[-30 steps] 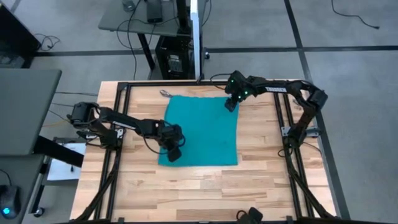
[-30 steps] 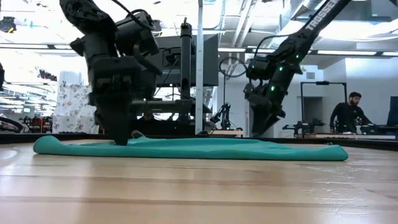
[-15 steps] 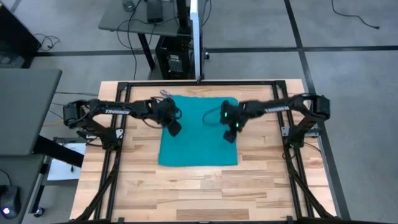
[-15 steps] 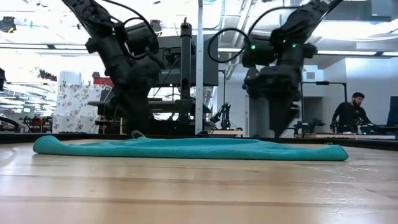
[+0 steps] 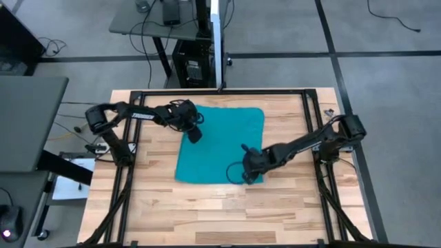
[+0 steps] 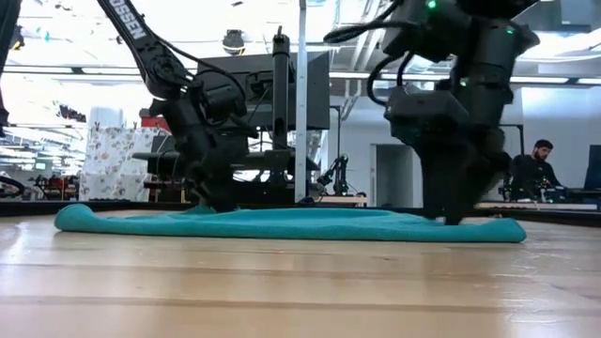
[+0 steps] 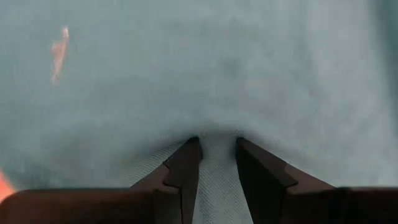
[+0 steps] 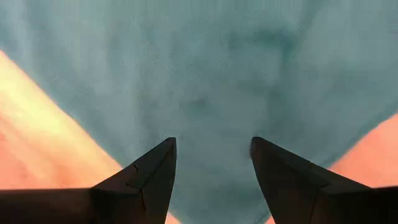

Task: Roll towel
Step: Fold the towel

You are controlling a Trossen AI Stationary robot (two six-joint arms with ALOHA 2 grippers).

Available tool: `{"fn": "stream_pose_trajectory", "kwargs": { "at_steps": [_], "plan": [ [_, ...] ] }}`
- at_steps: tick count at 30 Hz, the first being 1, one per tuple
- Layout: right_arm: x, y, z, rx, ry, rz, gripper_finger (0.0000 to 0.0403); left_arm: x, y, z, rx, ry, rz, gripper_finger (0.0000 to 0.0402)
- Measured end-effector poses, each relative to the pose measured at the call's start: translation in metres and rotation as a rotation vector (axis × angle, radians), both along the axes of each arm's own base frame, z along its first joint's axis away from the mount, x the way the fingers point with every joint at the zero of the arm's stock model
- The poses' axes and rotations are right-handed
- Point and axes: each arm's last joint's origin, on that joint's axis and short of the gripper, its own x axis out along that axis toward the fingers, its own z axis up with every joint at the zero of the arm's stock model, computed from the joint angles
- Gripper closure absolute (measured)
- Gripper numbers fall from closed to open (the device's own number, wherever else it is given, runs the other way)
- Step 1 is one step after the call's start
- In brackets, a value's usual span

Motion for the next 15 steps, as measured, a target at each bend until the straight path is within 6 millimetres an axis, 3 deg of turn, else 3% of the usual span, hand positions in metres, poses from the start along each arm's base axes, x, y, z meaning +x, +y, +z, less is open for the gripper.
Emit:
{"fn": "stream_pose_trajectory", "kwargs": {
  "at_steps": [9, 15],
  "plan": [
    [-0.005, 0.047, -0.002, 0.066, -0.007, -0.032, 0.0202, -0.01, 0.01, 0.0, -0.011, 0.026, 0.046, 0.0309],
    [0.008, 0.041, 0.01, 0.082, -0.014, 0.011, 0.0202, -0.015, 0.002, 0.012, -0.069, 0.006, 0.019, 0.0309]
  ]
}}
